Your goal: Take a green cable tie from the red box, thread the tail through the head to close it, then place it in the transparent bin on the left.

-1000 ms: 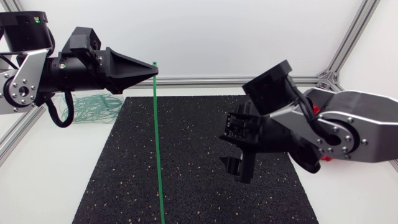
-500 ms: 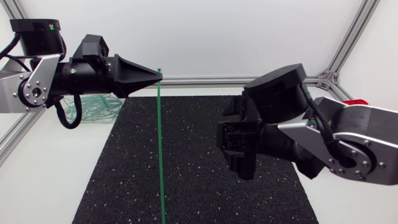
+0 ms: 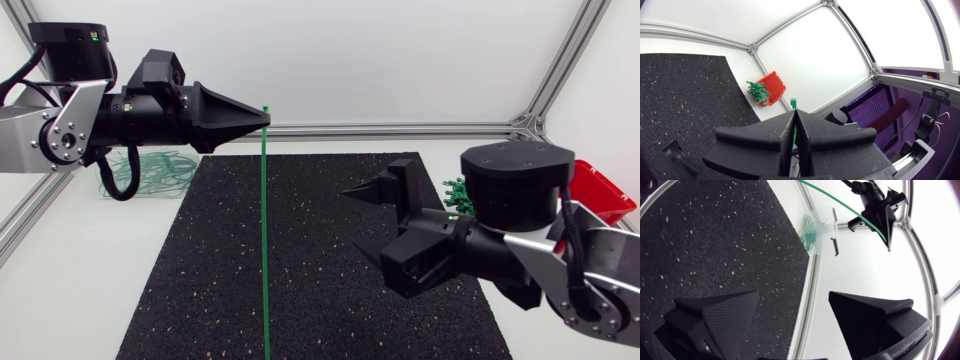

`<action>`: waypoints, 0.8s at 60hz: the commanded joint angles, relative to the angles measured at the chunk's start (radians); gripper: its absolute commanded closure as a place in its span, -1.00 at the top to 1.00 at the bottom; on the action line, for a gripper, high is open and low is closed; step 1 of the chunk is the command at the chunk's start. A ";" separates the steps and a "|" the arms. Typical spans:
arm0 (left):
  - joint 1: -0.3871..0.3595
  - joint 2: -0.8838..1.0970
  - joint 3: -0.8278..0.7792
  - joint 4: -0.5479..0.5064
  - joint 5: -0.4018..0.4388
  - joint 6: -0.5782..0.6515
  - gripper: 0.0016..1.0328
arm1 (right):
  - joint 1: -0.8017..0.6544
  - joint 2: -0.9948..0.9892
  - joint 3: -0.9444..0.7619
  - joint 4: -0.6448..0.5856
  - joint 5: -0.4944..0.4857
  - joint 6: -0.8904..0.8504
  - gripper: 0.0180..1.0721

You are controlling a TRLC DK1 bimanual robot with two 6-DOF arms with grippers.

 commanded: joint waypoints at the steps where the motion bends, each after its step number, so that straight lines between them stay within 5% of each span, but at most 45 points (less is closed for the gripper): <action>1: -0.013 0.025 0.032 -0.001 0.012 0.000 -0.92 | -0.040 -0.007 -0.048 0.087 -0.080 -0.161 0.93; 11: -0.030 0.045 0.031 0.001 0.013 -0.004 -0.92 | -0.046 -0.010 -0.111 0.309 -0.189 -0.225 0.93; 26: -0.055 0.059 0.040 0.016 0.012 -0.047 -0.92 | -0.041 -0.072 -0.233 0.438 -0.374 -0.376 0.87; 48: -0.061 0.165 0.065 0.151 0.013 -0.267 -0.92 | 0.085 0.069 -0.295 0.610 -0.396 -0.371 0.62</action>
